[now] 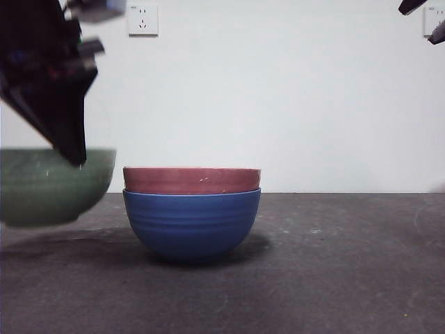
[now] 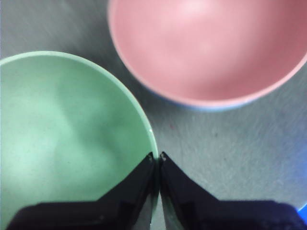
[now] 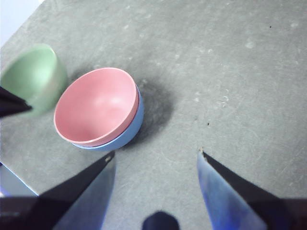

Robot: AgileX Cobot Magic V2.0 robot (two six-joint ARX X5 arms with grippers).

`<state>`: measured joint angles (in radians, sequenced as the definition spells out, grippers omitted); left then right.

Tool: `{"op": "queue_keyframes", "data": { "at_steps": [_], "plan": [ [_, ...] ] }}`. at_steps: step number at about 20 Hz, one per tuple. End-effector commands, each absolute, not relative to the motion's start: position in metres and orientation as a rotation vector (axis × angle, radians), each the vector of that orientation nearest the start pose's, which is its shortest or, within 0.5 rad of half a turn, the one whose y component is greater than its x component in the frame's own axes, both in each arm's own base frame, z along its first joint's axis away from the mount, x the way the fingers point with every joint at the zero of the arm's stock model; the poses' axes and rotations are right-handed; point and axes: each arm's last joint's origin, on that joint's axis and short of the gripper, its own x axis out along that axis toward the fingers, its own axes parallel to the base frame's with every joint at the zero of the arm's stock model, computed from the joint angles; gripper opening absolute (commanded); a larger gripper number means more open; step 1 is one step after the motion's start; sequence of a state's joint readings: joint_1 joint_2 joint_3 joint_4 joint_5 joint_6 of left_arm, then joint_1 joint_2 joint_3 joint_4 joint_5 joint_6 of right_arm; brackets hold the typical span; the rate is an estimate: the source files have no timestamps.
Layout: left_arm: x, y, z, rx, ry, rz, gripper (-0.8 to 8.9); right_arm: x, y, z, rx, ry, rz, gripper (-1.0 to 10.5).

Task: Pick up the green bowl on the top,put the green bowl on the left,pick up the red bowl in the middle,put the red bowl on the right

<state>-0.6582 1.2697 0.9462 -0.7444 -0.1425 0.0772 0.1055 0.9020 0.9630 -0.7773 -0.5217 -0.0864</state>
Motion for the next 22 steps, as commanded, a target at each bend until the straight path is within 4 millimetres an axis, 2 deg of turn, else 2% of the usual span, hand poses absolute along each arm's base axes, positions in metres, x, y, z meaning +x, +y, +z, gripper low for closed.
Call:
{"op": "queue_keyframes", "data": {
  "at_steps": [1,5,8,11,12,13,15,18,22],
  "plan": [
    [0.197,-0.149,0.237,0.469,0.975,-0.528,-0.09,0.165,0.032,0.326,0.067,0.679,0.632,2.8],
    [0.204,-0.155,0.219,0.490,1.054,-0.538,-0.09,0.165,0.032,0.326,0.068,0.679,0.632,2.8],
    [0.206,-0.157,0.212,0.504,1.091,-0.535,0.36,0.165,0.032,0.326,0.067,0.679,0.633,2.8],
    [0.206,-0.157,0.214,0.481,1.087,-0.517,3.55,0.165,0.033,0.326,0.069,0.678,0.635,2.8],
    [0.206,-0.156,0.215,0.439,1.096,-0.480,4.06,0.165,0.033,0.326,0.080,0.682,0.631,2.8],
    [0.205,-0.154,0.219,0.402,1.099,-0.456,4.17,0.165,0.033,0.326,0.086,0.683,0.631,2.8],
    [0.200,-0.151,0.236,0.362,1.044,-0.471,4.17,0.166,0.039,0.326,0.073,0.681,0.663,2.8],
    [0.184,-0.140,0.278,0.293,0.891,-0.505,4.12,0.168,0.059,0.328,0.040,0.665,0.745,2.8],
    [0.154,-0.111,0.331,0.174,0.745,-0.589,4.09,0.180,0.105,0.334,-0.072,0.702,0.830,2.8]
  ]
}}
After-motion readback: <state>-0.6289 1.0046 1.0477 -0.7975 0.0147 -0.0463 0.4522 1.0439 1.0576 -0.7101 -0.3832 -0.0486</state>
